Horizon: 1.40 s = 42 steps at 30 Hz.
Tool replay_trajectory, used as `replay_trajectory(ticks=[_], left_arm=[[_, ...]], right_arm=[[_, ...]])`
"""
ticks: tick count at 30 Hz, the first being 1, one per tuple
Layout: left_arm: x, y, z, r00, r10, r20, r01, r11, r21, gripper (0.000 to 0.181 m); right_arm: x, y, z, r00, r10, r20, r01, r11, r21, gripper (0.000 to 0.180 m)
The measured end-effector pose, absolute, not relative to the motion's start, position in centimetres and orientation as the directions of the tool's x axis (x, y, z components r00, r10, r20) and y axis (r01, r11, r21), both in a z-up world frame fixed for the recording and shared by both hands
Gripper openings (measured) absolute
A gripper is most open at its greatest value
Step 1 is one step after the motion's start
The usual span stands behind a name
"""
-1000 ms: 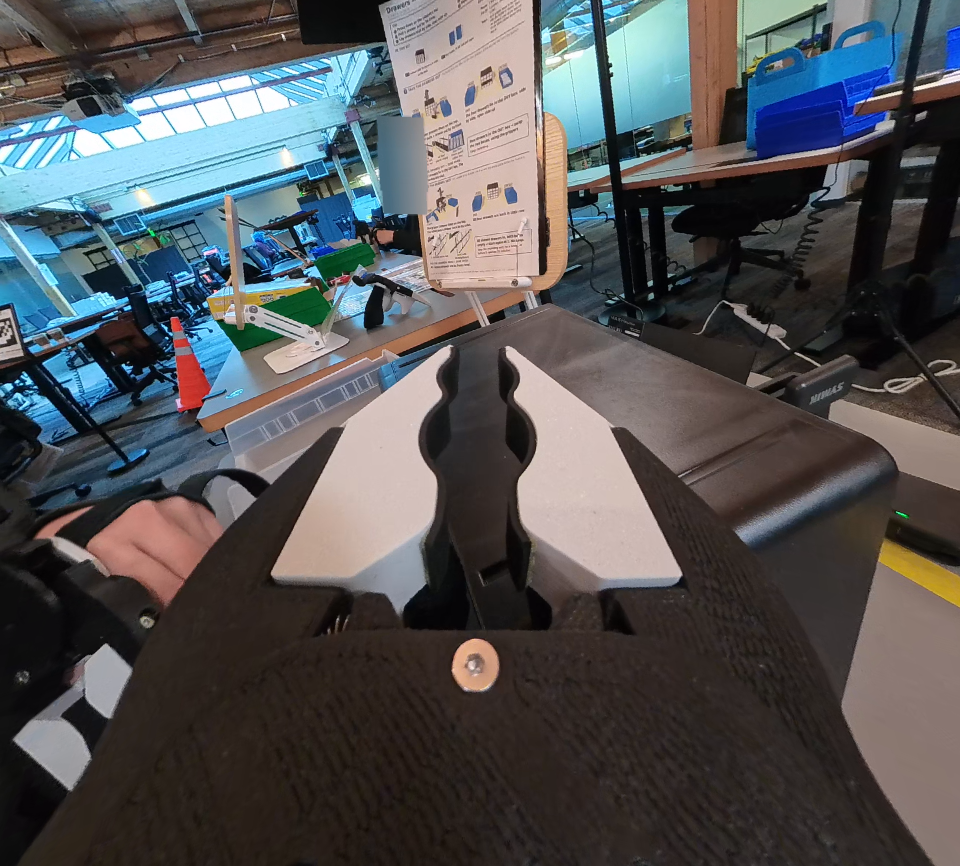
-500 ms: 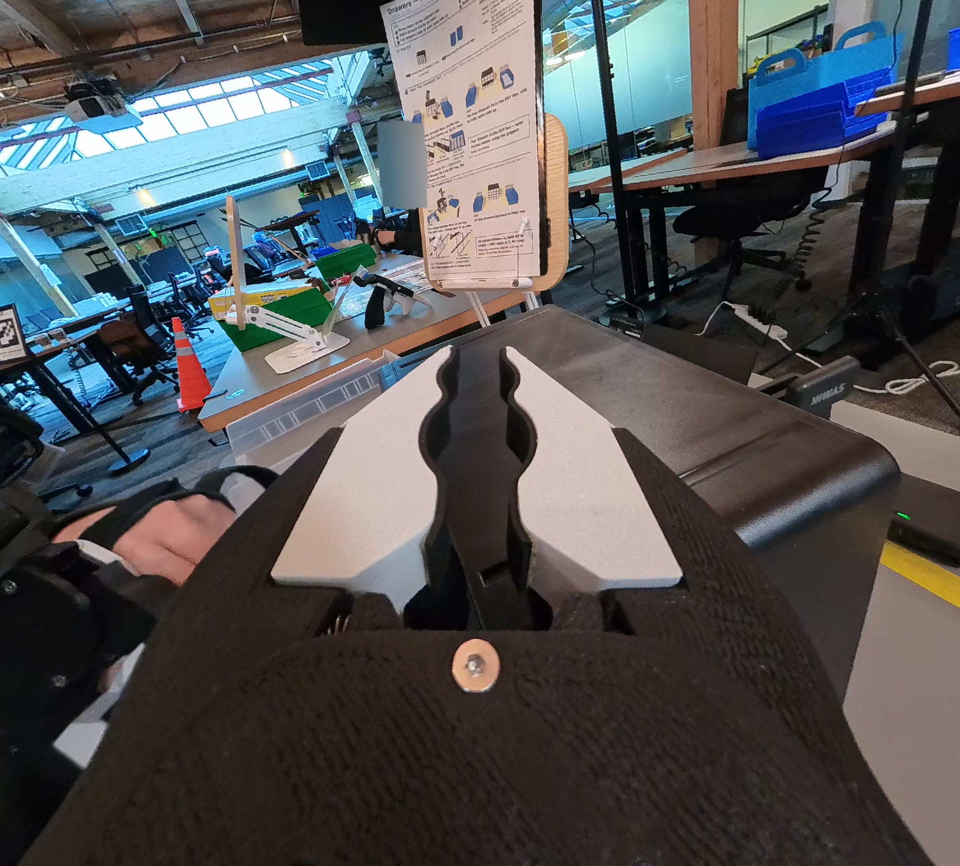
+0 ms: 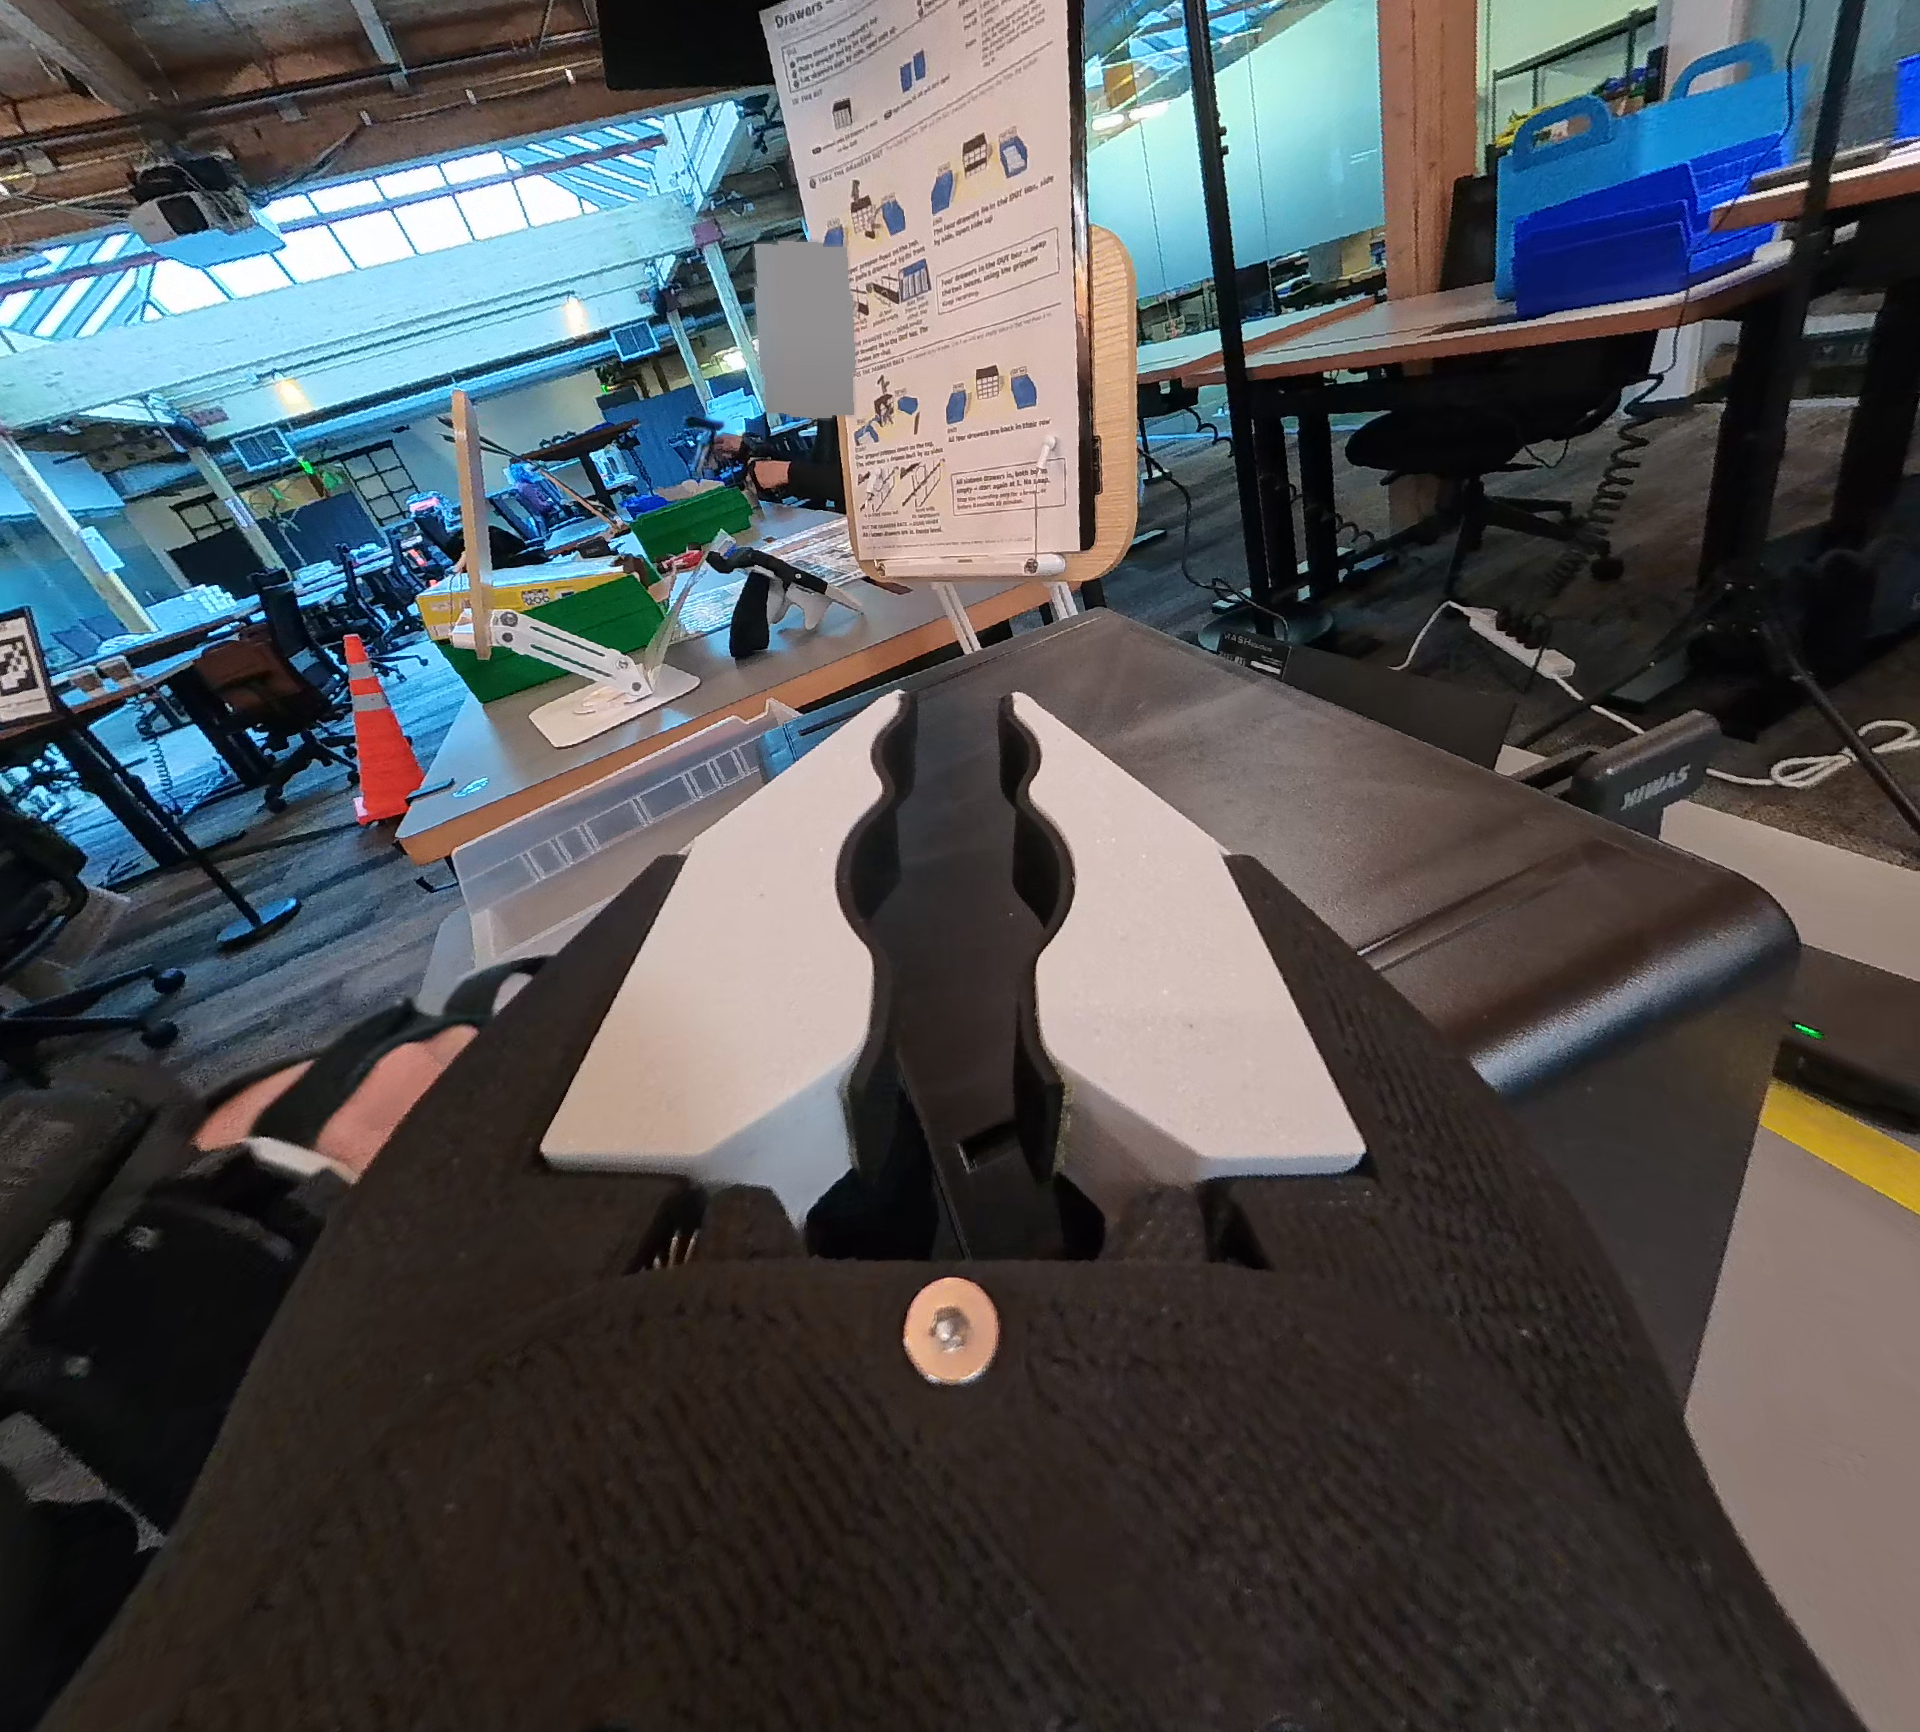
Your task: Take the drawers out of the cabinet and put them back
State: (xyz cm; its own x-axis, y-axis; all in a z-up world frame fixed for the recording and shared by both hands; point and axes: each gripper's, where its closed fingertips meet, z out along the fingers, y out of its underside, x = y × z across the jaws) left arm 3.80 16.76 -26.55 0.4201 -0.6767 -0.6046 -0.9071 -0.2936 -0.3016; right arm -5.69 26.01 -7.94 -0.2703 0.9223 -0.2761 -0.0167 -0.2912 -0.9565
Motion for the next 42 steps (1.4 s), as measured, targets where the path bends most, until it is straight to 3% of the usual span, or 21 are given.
replay_trajectory(ticks=[1,7,12,14,18,22,31,36,40,42], left_arm=[[3.3,17.2,-26.9,0.416,-0.668,-0.617,-0.909,-0.296,-0.293,0.017],[1.8,20.9,-26.1,0.443,-0.51,-0.737,-0.896,-0.254,-0.363,0.019],[2.2,22.5,-24.1,0.467,-0.301,-0.831,-0.882,-0.099,-0.46,0.049],[2.9,21.8,-23.3,0.479,-0.248,-0.842,-0.872,-0.021,-0.49,0.05],[5.5,19.6,-23.5,0.494,-0.322,-0.807,-0.825,0.118,-0.552,0.026],[4.5,20.1,-26.2,0.465,-0.416,-0.782,-0.856,0.014,-0.517,0.021],[1.1,23.8,-25.5,0.472,-0.269,-0.84,-0.881,-0.105,-0.461,0.013],[4.6,21.9,-25.5,0.497,-0.379,-0.78,-0.837,0.026,-0.546,0.006],[2.0,23.2,-27.0,0.484,-0.346,-0.804,-0.872,-0.108,-0.478,0.004],[1.1,23.9,-27.0,0.537,-0.323,-0.779,-0.843,-0.165,-0.513,0.005]], right_arm=[[-5.7,26.0,-7.9,-0.27,0.922,-0.276,-0.017,-0.291,-0.957,0.014],[-5.7,26.0,-7.9,-0.268,0.923,-0.275,-0.016,-0.29,-0.957,0.014],[-5.7,26.0,-8.0,-0.267,0.924,-0.274,-0.015,-0.289,-0.957,0.014],[-5.7,26.0,-8.0,-0.266,0.924,-0.273,-0.013,-0.287,-0.958,0.015],[-5.8,25.9,-8.0,-0.265,0.926,-0.27,-0.012,-0.284,-0.959,0.015],[-5.8,25.9,-8.0,-0.264,0.926,-0.27,-0.012,-0.283,-0.959,0.015],[-5.8,25.9,-8.0,-0.255,0.93,-0.266,-0.009,-0.277,-0.961,0.014],[-5.8,25.9,-8.0,-0.257,0.928,-0.268,-0.01,-0.28,-0.96,0.014],[-5.9,25.9,-8.0,-0.255,0.93,-0.267,-0.009,-0.278,-0.961,0.014],[-5.9,25.9,-8.0,-0.256,0.929,-0.267,-0.009,-0.279,-0.96,0.014]])
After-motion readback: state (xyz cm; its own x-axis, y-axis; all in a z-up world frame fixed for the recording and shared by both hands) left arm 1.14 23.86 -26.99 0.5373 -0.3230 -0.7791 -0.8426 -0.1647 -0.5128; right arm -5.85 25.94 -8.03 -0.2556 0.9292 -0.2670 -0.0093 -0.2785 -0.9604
